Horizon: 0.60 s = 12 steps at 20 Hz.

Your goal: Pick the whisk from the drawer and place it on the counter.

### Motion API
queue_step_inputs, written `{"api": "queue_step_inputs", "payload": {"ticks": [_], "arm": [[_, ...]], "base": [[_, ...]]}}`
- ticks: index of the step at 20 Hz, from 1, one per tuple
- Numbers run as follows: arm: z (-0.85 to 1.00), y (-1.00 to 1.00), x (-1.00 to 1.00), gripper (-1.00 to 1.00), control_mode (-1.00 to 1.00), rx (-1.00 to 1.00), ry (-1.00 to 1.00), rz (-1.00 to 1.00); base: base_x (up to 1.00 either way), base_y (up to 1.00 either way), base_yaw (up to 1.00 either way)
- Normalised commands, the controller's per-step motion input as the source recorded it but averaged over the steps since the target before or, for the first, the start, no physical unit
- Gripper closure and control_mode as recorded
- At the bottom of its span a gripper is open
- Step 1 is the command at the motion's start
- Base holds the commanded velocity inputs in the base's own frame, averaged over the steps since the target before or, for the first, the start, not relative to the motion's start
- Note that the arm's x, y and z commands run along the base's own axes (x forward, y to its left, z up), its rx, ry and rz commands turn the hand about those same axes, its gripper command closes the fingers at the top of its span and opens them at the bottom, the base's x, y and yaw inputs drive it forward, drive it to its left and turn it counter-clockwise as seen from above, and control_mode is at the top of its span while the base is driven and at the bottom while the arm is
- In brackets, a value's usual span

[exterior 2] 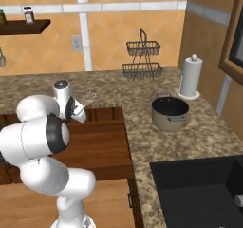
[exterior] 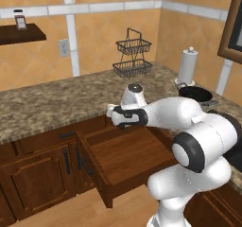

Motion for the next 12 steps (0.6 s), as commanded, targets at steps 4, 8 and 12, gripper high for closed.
{"api": "queue_step_inputs", "payload": {"ticks": [4, 8, 12], "arm": [[0.83, -1.0, 0.61, 1.0, -1.0, -0.4, 0.37, 0.12], [0.39, -0.9, 0.98, 1.0, -1.0, -0.48, 0.6, 0.25], [-0.9, -1.0, -0.23, 1.0, -1.0, 0.14, 0.03, 0.34]], "base": [[0.0, 0.0, 0.0], [0.0, 0.0, 0.0], [0.0, 0.0, 0.0]]}}
